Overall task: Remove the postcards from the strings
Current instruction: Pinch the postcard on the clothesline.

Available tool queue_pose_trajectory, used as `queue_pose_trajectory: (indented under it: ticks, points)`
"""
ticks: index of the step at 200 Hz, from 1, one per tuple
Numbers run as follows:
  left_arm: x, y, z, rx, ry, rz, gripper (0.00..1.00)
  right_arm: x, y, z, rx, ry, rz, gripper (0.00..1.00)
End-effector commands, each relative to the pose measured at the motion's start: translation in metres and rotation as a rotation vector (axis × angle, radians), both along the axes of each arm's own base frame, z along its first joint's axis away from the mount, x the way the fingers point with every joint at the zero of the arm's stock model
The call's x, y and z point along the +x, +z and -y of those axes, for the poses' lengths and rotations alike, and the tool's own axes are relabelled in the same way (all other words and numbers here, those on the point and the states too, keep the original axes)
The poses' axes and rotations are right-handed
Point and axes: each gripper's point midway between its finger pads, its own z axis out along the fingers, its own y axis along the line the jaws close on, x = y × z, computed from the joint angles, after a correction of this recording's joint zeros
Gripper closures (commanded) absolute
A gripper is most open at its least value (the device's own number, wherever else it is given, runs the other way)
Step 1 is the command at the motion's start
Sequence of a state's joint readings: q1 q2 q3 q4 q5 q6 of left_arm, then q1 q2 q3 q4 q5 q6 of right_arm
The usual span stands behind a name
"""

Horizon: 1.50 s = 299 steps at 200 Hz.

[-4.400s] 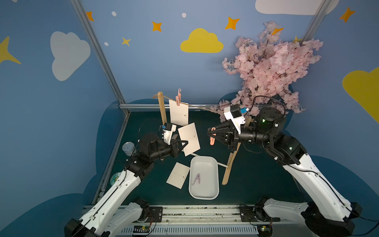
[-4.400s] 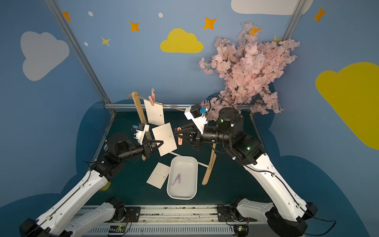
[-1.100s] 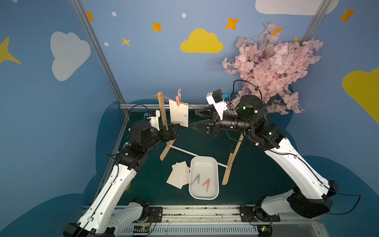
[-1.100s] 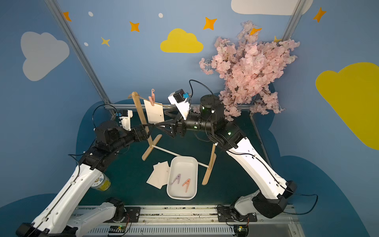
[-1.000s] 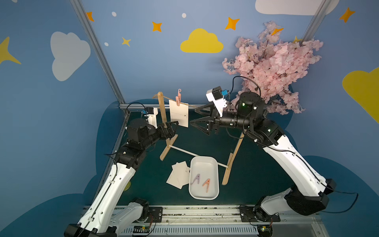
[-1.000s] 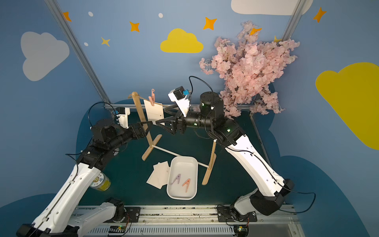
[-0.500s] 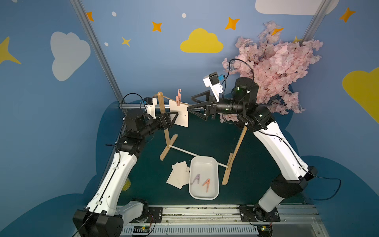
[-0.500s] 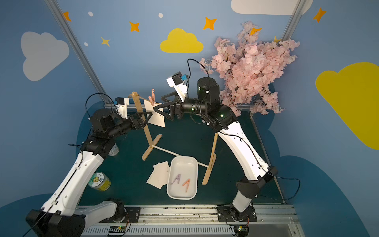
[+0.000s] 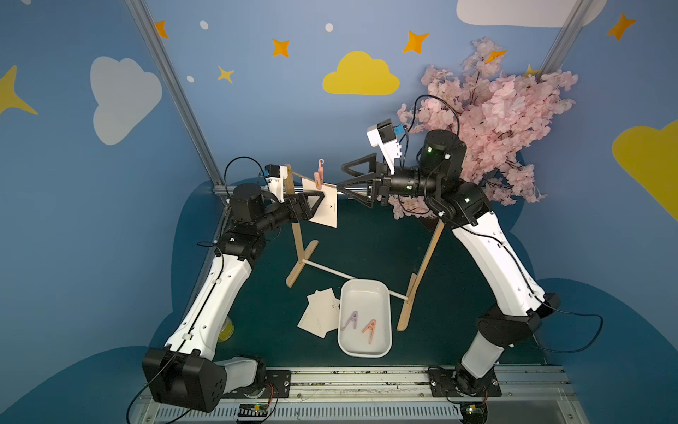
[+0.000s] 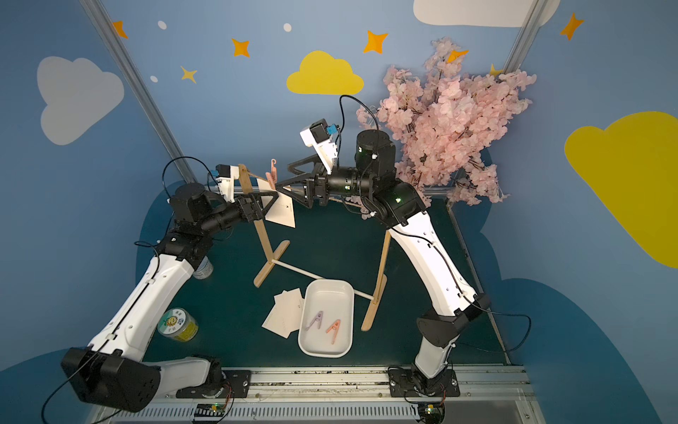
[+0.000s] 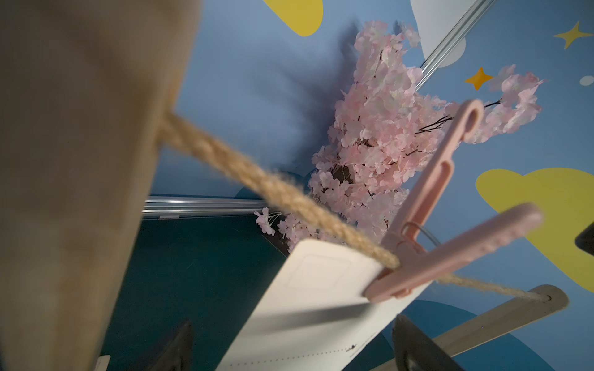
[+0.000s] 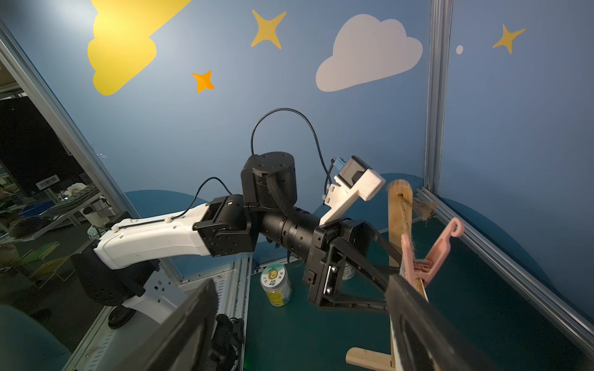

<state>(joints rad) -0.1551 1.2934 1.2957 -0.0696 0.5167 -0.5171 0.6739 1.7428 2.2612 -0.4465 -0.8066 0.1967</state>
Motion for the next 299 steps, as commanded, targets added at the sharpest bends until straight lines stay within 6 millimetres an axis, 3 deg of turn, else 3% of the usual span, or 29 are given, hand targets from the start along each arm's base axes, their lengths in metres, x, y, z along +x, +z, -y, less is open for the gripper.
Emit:
queue_pose_trajectory:
  ticks: [1,71,145,212,299]
  points:
    - [-0.001,0.016,0.002,-0.001,-0.030,0.057,0.06,0.000,0.007,0.002,0.016,0.009,0.013,0.17]
    - [-0.004,-0.002,0.012,0.001,-0.106,0.044,0.08,0.011,0.005,-0.004,0.018,0.018,-0.004,0.17]
    - [-0.009,-0.026,0.018,-0.017,-0.152,0.018,0.08,0.046,-0.017,-0.033,-0.005,-0.018,-0.036,0.17]
    - [-0.015,-0.021,0.020,-0.026,-0.174,0.048,0.12,0.063,-0.030,-0.056,-0.007,-0.031,-0.023,0.17]
    - [-0.017,-0.020,0.021,-0.045,-0.185,0.069,0.28,0.071,-0.039,-0.067,-0.006,-0.037,-0.007,0.17]
